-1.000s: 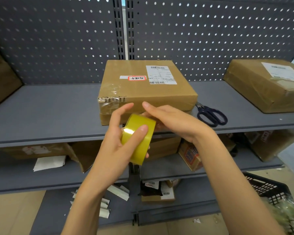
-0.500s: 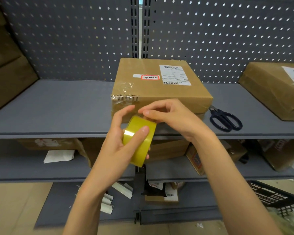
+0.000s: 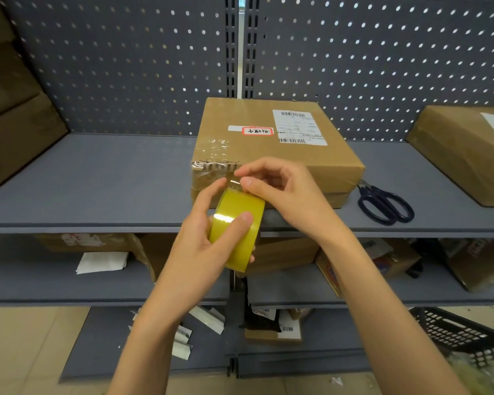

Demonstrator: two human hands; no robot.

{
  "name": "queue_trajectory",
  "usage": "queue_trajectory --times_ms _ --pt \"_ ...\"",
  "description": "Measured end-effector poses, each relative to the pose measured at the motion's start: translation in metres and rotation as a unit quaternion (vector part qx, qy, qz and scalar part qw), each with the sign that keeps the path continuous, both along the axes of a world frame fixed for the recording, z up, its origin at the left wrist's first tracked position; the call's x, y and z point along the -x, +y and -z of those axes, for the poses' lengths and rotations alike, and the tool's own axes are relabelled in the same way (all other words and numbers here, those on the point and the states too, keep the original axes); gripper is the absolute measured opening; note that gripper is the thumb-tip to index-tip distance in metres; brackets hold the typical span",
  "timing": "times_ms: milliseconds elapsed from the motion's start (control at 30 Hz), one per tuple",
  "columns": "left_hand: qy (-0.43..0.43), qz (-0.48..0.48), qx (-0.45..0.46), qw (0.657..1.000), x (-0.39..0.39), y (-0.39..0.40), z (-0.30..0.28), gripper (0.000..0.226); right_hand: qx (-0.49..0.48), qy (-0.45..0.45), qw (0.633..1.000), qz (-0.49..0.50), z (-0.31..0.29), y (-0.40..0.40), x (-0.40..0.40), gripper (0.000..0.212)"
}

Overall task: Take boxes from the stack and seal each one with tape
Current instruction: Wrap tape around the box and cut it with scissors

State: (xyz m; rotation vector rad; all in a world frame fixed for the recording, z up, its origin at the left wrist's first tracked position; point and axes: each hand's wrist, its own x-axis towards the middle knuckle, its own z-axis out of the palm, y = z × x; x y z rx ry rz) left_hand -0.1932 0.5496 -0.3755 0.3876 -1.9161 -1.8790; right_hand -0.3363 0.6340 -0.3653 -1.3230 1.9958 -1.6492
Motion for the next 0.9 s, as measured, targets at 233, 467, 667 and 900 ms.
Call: queue_trajectory --times_ms 233,467,667,900 --pt "-0.03 0.001 0.139 0.99 -0.005 -0.004 0.006 0.065 -0.042 0.014 0.999 0.011 0.002 -0.001 0.002 0.015" --pt "-0.033 -0.013 0.185 0.982 -0.007 -0.002 0.004 0.072 -0.05 0.035 0.998 0.012 0.0 -0.002 -0.002 0.008" --pt "-0.073 -0.032 0.115 0.99 -0.009 -0.005 0.008 0.056 -0.045 0.054 0.996 0.055 0.001 0.0 -0.009 0.01" --pt "-0.046 -0.044 -0.047 0.997 -0.004 0.002 0.008 0.017 -0.018 0.198 0.976 0.084 -0.018 0.0 -0.023 0.012"
